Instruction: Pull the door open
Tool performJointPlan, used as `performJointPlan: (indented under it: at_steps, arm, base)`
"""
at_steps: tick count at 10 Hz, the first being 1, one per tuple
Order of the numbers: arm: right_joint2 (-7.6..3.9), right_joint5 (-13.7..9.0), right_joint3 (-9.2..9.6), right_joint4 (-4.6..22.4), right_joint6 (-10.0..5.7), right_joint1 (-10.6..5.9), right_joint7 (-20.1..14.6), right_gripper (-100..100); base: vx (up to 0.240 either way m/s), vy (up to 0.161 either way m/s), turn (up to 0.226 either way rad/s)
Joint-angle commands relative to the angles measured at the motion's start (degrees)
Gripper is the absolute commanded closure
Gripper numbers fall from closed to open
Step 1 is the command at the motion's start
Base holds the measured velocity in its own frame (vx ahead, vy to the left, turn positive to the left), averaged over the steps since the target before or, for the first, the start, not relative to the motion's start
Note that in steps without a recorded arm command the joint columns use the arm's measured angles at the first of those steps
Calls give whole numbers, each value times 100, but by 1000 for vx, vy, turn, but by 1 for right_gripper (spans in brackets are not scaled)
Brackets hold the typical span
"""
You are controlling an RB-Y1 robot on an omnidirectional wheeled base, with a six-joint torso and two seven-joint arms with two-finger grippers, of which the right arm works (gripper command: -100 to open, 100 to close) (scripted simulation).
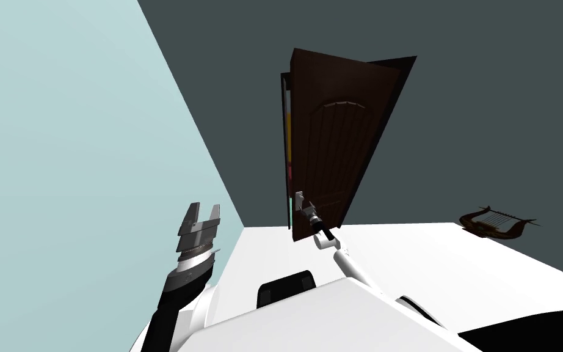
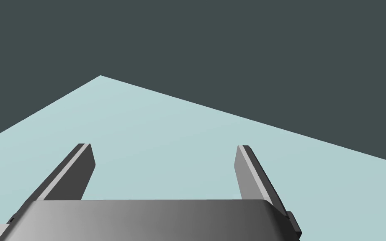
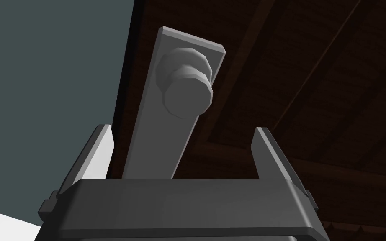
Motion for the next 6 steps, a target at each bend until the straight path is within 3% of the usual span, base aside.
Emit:
performJointPlan:
  at_steps: [1,6]
  arm:
    - [-21,-143,38,-8,39,-6,-286,-100]
    - [-72,-494,134,-20,124,-21,-965,-100]
  base:
    - [-87,-74,101]
    - [-99,-59,75]
